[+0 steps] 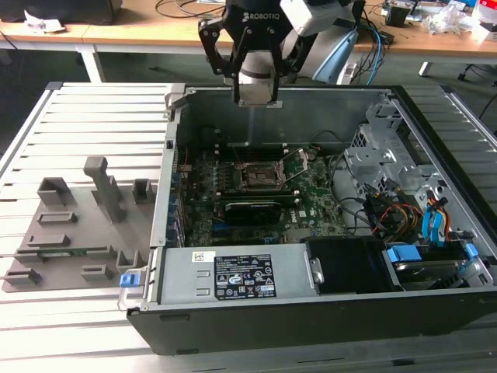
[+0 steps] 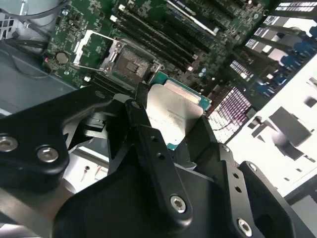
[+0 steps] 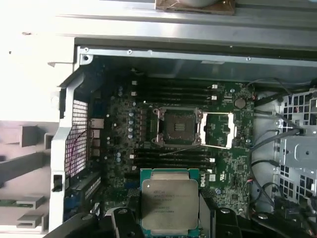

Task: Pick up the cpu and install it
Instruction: 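Pick up the cpu and move it towards the insertion slot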

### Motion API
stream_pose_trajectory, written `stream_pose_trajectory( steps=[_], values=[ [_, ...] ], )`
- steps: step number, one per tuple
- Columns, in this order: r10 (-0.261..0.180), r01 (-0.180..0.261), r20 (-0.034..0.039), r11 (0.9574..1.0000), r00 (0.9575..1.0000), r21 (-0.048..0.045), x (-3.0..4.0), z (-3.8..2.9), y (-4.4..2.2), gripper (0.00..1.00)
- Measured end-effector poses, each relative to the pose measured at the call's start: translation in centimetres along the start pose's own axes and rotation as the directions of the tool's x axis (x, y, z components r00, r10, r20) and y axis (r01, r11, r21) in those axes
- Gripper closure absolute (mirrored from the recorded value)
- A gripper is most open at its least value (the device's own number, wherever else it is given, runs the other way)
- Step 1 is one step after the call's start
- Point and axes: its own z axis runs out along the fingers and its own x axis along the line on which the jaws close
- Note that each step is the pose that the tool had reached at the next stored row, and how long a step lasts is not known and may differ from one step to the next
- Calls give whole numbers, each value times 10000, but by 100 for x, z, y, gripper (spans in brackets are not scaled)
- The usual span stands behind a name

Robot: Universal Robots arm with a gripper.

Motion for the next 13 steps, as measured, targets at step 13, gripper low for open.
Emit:
stream_pose_trajectory(
  steps=[13],
  values=[
    [-3, 3, -22, 9999, 10000, 110, -365, 27, 323, 45]
  ],
)
